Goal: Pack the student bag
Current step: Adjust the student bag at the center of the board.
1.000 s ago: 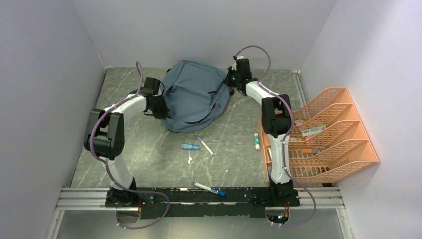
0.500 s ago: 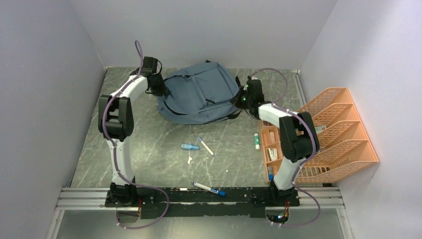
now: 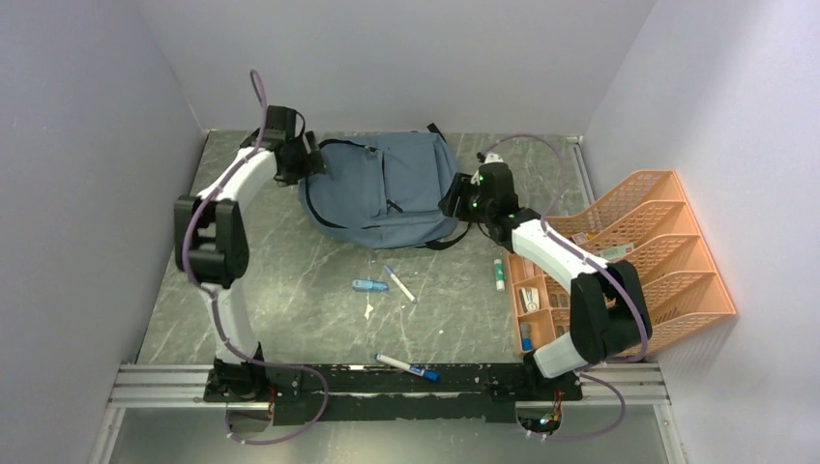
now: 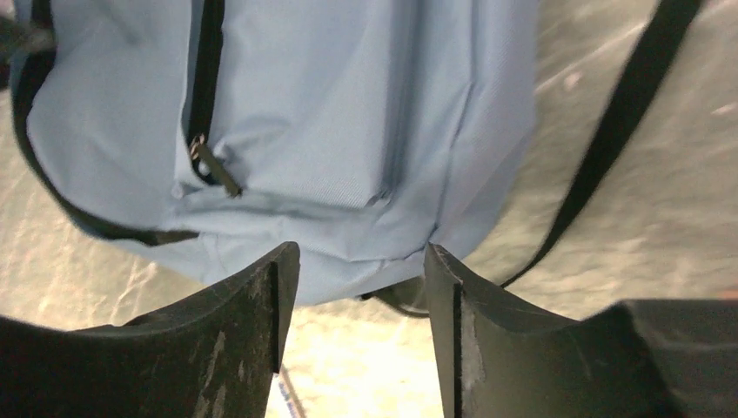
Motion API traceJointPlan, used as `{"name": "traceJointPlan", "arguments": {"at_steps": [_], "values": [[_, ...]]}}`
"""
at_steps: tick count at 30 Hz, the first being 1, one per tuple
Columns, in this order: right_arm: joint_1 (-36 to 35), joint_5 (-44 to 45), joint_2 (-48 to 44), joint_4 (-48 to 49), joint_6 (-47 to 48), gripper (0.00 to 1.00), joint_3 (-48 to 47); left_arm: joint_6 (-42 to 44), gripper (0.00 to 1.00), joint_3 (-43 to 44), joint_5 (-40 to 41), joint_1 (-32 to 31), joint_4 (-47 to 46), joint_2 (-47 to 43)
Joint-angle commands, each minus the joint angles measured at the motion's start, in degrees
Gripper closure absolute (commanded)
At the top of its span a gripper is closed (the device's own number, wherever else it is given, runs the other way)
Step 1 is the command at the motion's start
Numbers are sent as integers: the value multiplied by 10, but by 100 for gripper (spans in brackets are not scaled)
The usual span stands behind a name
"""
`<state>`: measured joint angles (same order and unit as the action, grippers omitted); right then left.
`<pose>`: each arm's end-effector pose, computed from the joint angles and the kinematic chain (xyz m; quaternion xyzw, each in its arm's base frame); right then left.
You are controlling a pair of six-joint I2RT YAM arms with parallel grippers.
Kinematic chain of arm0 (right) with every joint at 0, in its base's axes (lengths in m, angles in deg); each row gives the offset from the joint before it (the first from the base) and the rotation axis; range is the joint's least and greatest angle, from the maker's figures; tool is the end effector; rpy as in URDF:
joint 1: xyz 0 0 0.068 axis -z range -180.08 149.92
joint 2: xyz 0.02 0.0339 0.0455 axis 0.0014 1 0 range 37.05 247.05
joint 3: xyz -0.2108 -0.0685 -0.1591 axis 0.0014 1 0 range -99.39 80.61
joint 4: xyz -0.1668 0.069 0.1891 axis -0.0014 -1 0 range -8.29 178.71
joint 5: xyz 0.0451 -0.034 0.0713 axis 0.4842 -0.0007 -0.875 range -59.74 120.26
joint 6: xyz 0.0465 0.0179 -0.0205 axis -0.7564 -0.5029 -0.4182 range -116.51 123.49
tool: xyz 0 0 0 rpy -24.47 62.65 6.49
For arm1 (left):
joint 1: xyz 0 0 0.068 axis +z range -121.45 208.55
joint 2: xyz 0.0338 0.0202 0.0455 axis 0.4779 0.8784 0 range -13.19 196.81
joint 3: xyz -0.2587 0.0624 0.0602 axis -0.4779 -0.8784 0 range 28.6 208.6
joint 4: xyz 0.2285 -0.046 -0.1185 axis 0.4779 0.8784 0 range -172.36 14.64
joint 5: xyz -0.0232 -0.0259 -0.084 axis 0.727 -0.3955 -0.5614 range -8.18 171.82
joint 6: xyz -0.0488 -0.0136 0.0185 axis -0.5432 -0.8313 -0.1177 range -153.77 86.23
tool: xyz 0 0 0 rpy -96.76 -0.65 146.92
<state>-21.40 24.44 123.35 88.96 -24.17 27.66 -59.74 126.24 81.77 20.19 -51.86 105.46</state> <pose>0.3082 0.1242 0.2328 0.0244 0.8781 0.2379 0.4145 0.4602 -0.0676 0.2276 -0.1444 0.9330 -0.0977 0.3148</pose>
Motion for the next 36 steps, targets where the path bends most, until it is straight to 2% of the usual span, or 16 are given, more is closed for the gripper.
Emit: {"name": "traceJointPlan", "arguments": {"at_steps": [1, 4, 7, 14, 19, 23, 26, 29, 31, 33, 36], "values": [[15, 85, -23, -35, 45, 37, -38, -25, 19, -122, 24, -1, -12, -131], [25, 100, 4, -40, 54, 33, -72, -41, 18, -235, 15, -3, -47, -195], [41, 89, 53, -31, 55, 33, -108, -44, 17, -284, 15, -5, -74, -221], [62, 15, 201, -42, 65, 35, -225, -47, 17, -283, -3, -9, -89, -182], [63, 2, 266, -58, 77, 42, -268, -55, 20, -262, -30, -9, -109, -138], [63, -3, 259, -51, 79, 61, -241, -56, 36, -223, -28, -9, -97, -101], [63, -8, 236, -43, 80, 73, -206, -55, 60, -194, -20, -9, -87, -81], [63, -27, 209, -41, 77, 82, -173, -50, 76, -166, -7, -10, -79, -70], [60, -51, 191, -35, 69, 88, -150, -46, 81, -145, -3, -9, -73, -57], [51, -67, 174, -30, 62, 89, -127, -42, 85, -117, -1, -9, -61, -39], [33, -64, 142, -37, 63, 88, -99, -30, 85, -80, 0, -9, -48, -20]]}}
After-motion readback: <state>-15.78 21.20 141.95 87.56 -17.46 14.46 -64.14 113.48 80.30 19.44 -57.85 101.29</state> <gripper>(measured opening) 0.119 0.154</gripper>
